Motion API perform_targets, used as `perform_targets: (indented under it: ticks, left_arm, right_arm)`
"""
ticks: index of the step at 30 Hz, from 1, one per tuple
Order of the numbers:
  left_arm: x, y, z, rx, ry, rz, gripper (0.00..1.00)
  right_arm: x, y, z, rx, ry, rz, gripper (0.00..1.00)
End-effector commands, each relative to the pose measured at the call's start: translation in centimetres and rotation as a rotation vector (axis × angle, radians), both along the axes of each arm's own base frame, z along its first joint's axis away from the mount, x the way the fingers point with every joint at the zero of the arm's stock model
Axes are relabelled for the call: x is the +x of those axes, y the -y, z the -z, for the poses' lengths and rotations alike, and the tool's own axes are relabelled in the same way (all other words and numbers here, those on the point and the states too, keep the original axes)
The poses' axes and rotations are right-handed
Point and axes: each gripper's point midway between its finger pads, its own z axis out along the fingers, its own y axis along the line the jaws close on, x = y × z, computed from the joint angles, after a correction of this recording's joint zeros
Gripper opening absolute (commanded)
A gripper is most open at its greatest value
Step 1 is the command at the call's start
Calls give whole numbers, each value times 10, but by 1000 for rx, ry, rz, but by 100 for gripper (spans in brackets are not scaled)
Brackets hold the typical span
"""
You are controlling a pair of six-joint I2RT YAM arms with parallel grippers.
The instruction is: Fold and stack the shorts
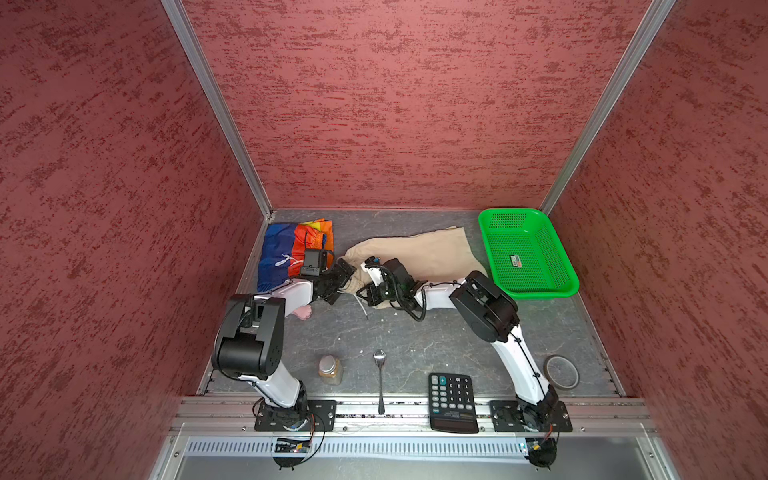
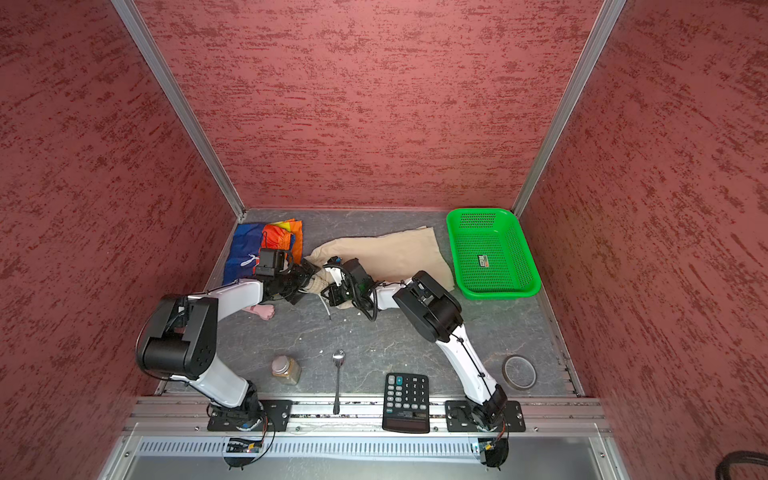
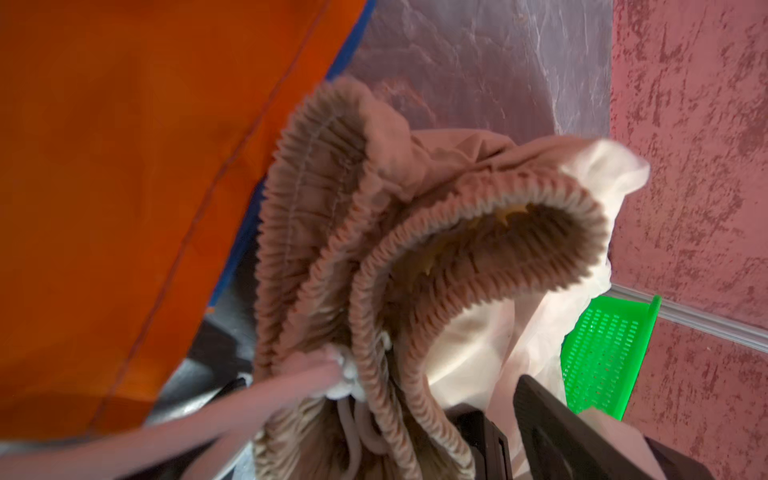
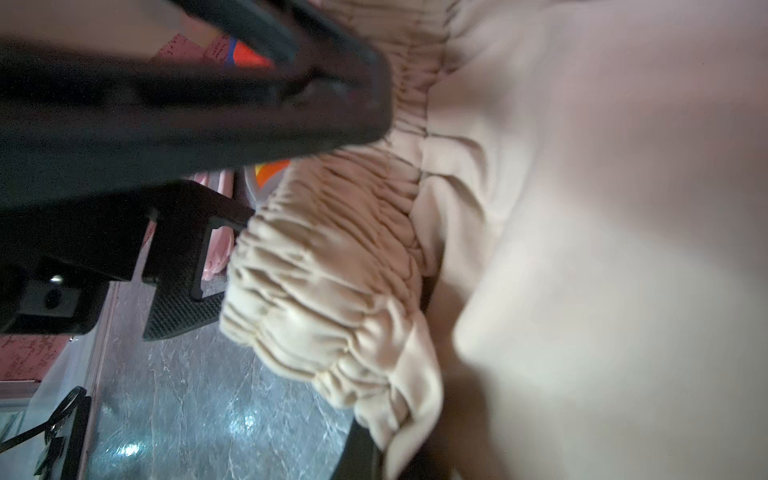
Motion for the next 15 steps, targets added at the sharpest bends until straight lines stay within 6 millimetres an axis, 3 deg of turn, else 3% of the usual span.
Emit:
perform_targets:
  ticks: [1,2,4,5,6,8,11,12,14,15]
  left_arm:
    - [14,8,-10,-6,61,-7,97]
    - [14,11,-7,-13,59,0,88]
    - [16,17,-2,-31,63,10,50]
    - [16,18,1,-33,54,11,38]
    - [16,19,2,-33,47,12,32]
    - [17,20,2,-30,44,19,31]
    - [17,19,-1,-5,32,35,10]
    - [16,17,-3,12,24,41,2]
    - [13,13,-10,41,15,60,0]
    - [13,11,-17,56,15,74,0]
  right_arm:
    - [0,1,-18,50,-12,-3,0]
    - [0,1,-19,55,-13,-2,0]
    - [0,1,-21,66,-17,2,0]
    - [-1,1,-21,70,-18,0,0]
    - [-2,1,-22,73,-20,-1,0]
    - [-2,2,-21,71,-23,2,0]
    - [-1,8,-19,49,-22,31,2]
    - [0,11,-19,40,-21,44,20]
    - [-1,19,-27,26,-26,61,53]
    - [-1,25,-35,25,-22,71,60]
